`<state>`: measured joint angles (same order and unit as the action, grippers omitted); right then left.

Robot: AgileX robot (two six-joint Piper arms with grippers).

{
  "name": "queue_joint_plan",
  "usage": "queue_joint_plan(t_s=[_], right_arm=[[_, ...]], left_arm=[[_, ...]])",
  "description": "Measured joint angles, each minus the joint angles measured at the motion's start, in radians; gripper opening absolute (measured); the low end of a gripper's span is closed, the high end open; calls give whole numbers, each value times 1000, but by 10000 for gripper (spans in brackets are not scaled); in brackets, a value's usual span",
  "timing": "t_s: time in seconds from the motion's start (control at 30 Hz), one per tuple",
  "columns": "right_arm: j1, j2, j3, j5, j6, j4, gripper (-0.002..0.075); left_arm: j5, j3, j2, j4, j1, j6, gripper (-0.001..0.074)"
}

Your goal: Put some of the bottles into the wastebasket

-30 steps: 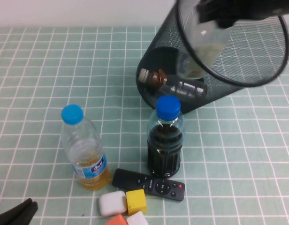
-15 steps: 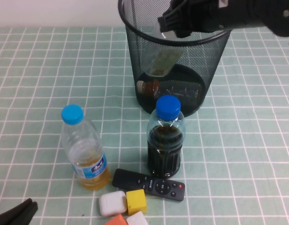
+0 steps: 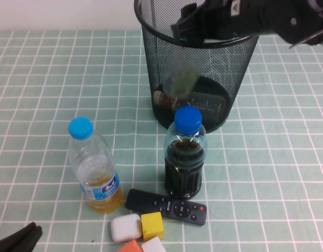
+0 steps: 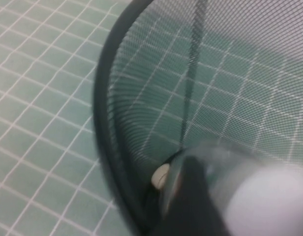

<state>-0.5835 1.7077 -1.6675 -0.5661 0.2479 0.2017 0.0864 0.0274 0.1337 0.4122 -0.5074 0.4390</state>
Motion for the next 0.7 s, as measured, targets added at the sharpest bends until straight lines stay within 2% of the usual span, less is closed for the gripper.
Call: queue_joint_plan(t_s=[0.07,0.13,0.27,0.33,0.43,0.6,0.7], right_arm=[[7,0,-18,-11,17,14,501],[11,0,-37,-27,24,19,521],[11,0,-88,-103,30,-6,520],[11,0,-128,-176,30,-20,491],[11,0,-189,-291,32,-22,379],[11,-27,-229,-459,34,-20,81],[11,-55,-229,-542,40,-3,18]], left_arm=[[0,0,0,0,0,0,-4],[0,0,0,0,0,0,-4],[0,0,0,0,0,0,-4],[0,0,0,0,0,0,-4],[0,0,0,0,0,0,-4],[0,0,0,0,0,0,-4],[0,0,0,0,0,0,-4]])
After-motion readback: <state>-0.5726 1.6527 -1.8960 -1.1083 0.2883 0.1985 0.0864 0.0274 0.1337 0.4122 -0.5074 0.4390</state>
